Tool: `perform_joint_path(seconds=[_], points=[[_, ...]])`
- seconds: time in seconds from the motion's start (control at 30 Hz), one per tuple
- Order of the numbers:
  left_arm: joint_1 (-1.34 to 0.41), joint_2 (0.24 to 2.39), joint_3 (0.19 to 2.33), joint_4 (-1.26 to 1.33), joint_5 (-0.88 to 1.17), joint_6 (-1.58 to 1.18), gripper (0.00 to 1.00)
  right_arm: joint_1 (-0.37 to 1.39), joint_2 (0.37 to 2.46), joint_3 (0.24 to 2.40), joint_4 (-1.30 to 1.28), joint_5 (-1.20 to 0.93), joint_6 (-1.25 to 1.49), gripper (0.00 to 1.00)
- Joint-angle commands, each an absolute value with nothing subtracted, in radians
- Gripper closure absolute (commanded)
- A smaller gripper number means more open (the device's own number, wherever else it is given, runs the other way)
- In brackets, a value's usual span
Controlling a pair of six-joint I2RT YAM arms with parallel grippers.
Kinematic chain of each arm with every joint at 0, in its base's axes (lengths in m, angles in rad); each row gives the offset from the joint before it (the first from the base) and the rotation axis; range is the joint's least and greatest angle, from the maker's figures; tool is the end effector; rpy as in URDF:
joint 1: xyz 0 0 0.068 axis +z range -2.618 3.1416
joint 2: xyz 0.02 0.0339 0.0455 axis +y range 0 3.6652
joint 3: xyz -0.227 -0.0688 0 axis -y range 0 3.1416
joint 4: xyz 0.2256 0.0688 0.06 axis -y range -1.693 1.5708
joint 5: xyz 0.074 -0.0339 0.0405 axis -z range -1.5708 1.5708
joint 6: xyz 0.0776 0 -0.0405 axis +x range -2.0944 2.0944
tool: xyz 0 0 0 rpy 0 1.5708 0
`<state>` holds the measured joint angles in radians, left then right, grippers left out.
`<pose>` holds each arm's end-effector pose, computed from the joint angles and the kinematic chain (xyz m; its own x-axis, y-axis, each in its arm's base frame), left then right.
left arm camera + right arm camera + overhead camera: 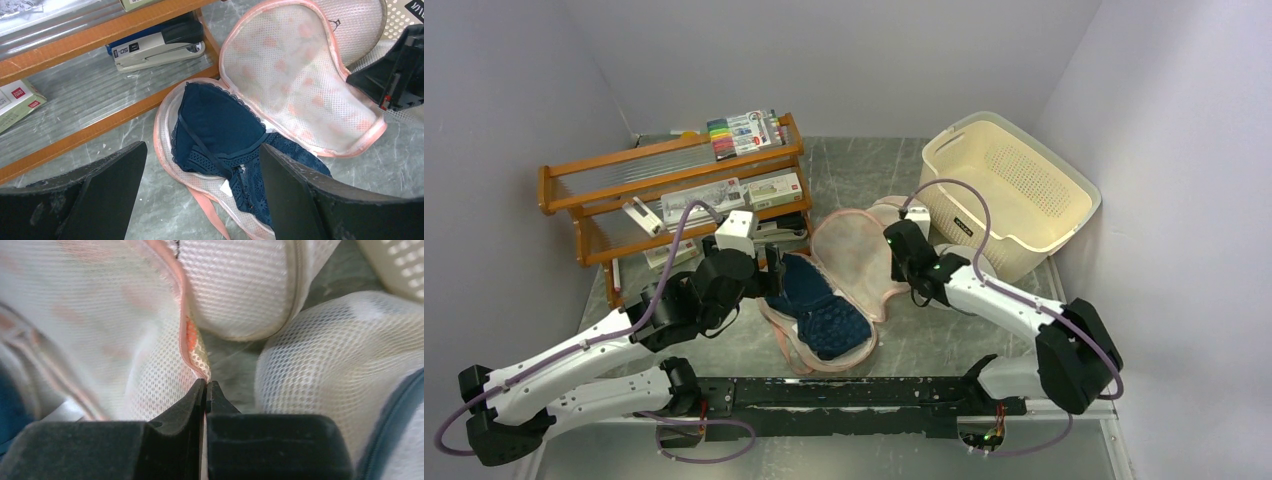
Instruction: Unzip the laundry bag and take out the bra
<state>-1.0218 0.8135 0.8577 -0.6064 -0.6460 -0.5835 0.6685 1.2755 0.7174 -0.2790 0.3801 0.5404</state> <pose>0.1452 -0.1478 0.2759 -0.4610 -0.0895 -0.8829 0.1934 0.9609 -0.1984 0.2336 0.1478 0.1536 -0.6956 0.0594 -0.7160 -0.0265 0.9938 0.1082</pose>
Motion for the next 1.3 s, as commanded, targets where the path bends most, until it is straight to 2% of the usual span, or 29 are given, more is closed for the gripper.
perform_joint_path(seconds=[0.0,0.17,0.3,0.37,0.4,0.43,0.6,0.73,0.8,1.03,1.27], points=[[-1.016,0.801,0.876,-0.587,-0.628,-0.583,0.06,0.664,1.33,0.8,-0.368,0.572,0.411,1.0],[-1.015,0.798,0.87,-0.591,-0.631,-0.586,0.06,0.664,1.32,0.878,-0.474,0.652,0.362,0.86],[-1.015,0.799,0.861,-0.575,-0.625,-0.584,0.06,0.671,1.252,0.945,-0.541,0.607,0.331,0.67],[-1.015,0.807,0.86,-0.57,-0.625,-0.581,0.05,0.683,1.208,0.97,-0.547,0.535,0.305,0.52],[-1.015,0.81,0.861,-0.567,-0.624,-0.581,0.06,0.691,1.19,0.974,-0.531,0.48,0.288,0.42],[-1.015,0.815,0.863,-0.563,-0.624,-0.578,0.06,0.698,1.172,0.973,-0.518,0.414,0.277,0.36],[-1.016,0.827,0.868,-0.548,-0.623,-0.569,0.06,0.799,1.15,0.934,-0.419,0.153,0.286,0.23],[-1.015,0.834,0.867,-0.543,-0.615,-0.57,0.06,0.848,1.216,0.861,-0.275,-0.132,0.373,0.24],[-1.015,0.836,0.868,-0.545,-0.61,-0.572,0.06,0.835,1.241,0.809,-0.214,-0.196,0.424,0.25],[-1.015,0.823,0.87,-0.568,-0.605,-0.578,0.06,0.747,1.344,0.8,-0.296,-0.234,0.437,0.27],[-1.015,0.821,0.862,-0.563,-0.603,-0.587,0.06,0.748,1.411,0.792,-0.32,-0.261,0.419,0.4]])
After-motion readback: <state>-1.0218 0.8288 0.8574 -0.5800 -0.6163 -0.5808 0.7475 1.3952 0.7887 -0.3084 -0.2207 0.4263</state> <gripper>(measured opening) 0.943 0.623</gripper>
